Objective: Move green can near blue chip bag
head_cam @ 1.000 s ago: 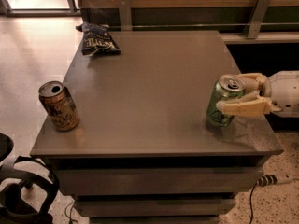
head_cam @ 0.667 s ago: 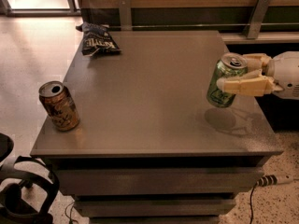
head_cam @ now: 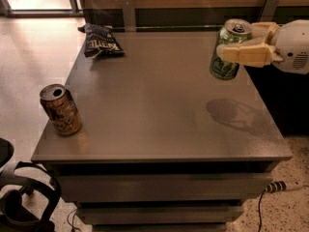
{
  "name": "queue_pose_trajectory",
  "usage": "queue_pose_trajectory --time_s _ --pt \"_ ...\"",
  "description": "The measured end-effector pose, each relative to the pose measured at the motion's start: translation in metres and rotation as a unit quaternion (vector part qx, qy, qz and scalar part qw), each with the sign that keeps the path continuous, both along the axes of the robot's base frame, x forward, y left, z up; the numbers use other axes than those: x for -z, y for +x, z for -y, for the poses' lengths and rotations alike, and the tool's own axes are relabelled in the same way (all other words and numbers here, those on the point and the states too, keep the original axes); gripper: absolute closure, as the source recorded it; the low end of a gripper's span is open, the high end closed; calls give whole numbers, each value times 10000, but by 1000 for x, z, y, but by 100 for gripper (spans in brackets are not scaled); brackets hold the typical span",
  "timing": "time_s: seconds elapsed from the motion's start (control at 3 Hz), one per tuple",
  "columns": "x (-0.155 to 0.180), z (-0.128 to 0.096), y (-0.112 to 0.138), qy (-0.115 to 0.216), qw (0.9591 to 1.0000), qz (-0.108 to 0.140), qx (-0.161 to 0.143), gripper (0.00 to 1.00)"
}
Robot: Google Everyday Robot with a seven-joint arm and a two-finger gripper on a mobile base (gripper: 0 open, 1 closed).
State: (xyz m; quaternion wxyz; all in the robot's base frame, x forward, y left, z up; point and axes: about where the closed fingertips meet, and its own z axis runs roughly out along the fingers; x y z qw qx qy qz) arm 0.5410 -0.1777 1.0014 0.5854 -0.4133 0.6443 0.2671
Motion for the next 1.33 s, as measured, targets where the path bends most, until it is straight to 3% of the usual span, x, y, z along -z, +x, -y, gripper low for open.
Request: queue_pose_trajectory --time_s 0.33,0.67,1.0,1.33 --pt "-22 -6 31 -239 9989 124 391 100" --pt "-32 -17 67 -438 9980 74 447 100" --pt "-39 -32 102 -552 9979 55 339 100" --pt "-38 -62 135 -441 9990 115 35 100"
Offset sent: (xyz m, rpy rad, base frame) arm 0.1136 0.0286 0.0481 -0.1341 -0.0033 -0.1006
